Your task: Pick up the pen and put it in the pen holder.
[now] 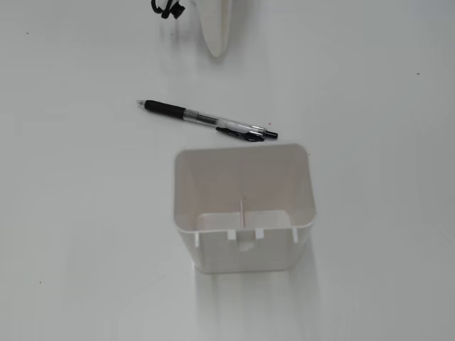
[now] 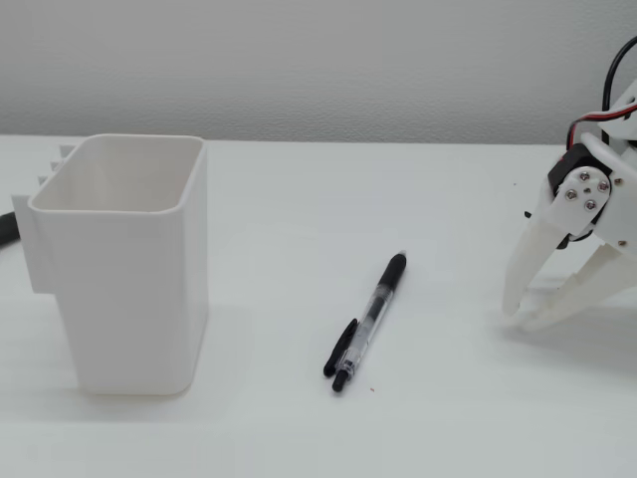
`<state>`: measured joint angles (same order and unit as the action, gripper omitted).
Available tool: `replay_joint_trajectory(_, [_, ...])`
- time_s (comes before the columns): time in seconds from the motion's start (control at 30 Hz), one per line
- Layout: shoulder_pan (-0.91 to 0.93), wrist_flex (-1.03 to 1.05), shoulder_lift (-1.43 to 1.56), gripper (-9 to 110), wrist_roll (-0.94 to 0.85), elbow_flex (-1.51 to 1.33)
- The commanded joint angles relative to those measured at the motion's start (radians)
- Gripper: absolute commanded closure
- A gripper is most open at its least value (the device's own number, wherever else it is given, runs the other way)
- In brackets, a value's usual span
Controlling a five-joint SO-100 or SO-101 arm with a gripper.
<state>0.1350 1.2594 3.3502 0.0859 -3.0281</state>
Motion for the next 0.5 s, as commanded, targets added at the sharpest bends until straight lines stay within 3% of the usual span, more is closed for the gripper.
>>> replay_joint_trajectory(0.0, [0.006, -0.071, 0.092, 100, 0.005, 0.003])
replay_joint_trajectory(0.47, [0.011, -0.072, 0.089, 100, -0.002, 0.029])
